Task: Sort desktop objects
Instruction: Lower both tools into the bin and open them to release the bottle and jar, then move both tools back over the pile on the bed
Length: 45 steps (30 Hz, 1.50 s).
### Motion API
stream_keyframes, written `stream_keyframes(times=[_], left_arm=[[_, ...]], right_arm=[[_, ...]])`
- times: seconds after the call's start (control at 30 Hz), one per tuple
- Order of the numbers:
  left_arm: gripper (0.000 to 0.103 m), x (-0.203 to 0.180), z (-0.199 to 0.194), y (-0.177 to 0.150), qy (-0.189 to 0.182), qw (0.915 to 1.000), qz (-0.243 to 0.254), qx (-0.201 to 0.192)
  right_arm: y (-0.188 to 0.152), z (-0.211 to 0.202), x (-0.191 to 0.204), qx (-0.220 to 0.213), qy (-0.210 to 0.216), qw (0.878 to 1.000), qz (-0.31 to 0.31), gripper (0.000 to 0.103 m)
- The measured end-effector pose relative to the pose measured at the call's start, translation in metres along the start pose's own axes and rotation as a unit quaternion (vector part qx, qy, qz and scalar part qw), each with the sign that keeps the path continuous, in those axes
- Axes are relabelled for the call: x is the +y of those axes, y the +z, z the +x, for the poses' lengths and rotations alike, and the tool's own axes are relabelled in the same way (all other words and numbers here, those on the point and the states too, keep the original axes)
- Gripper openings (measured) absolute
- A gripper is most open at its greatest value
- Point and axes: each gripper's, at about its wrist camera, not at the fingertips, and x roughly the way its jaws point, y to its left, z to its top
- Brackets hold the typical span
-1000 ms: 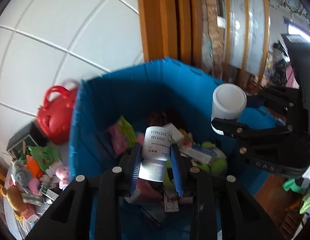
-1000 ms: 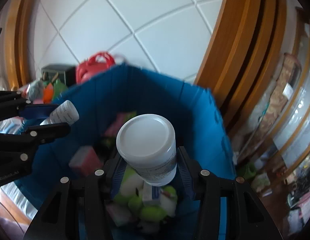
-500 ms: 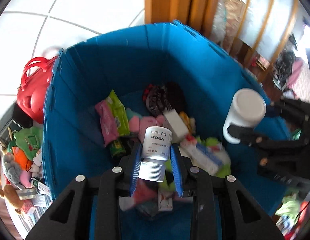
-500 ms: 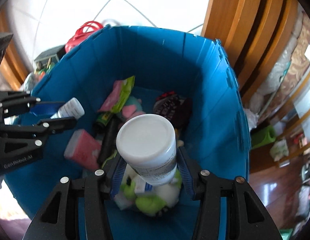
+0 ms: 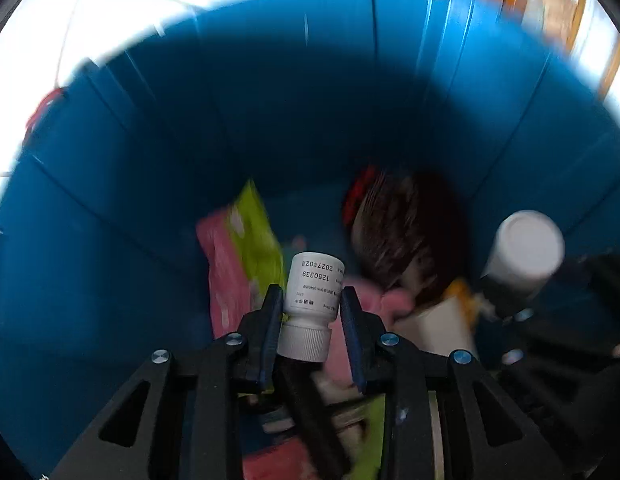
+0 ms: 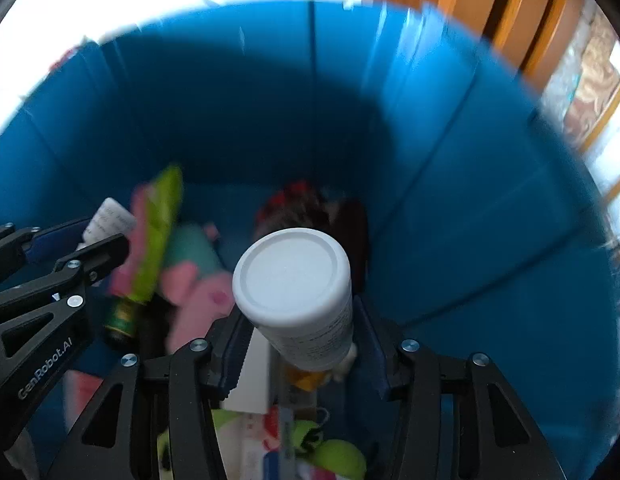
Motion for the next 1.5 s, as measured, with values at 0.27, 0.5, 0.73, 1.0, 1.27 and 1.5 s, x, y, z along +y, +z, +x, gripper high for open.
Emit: stream_keyframes(times=[0.27, 0.5, 0.73, 1.0, 1.27, 1.5], left_arm=[[0.029, -0.011, 0.013, -0.008, -0.021, 0.9991, 0.019, 0.030], [0.029, -0.004, 0.026, -0.006, -0.030, 0.9977, 0.000, 0.061], [0.069, -0.006, 0.033, -0.009, -0.016, 0.9975, 0.008, 0.069], [0.069, -0.005, 0.035, -0.009, 0.012, 0.9969, 0.022, 0.074], [0.069, -0.001, 0.035, -0.009, 0.025, 0.9968, 0.023, 0.072], [0.069, -0.001, 0.036, -0.008, 0.034, 0.9965, 0.024, 0.073]], right_arm=[[-0.019, 0.036, 0.006, 0.055, -0.036, 0.997, -0.030, 0.050], [-0.017, 0.022, 0.001, 0.030, -0.022, 0.999, -0.025, 0.050], [-0.019, 0.016, -0.001, 0.031, -0.018, 0.999, -0.027, 0.050], [-0.020, 0.009, -0.002, 0.035, -0.020, 0.999, -0.034, 0.055], [-0.025, 0.004, -0.015, 0.039, -0.032, 0.998, -0.033, 0.078], [-0.026, 0.004, -0.013, 0.044, -0.033, 0.998, -0.041, 0.081]])
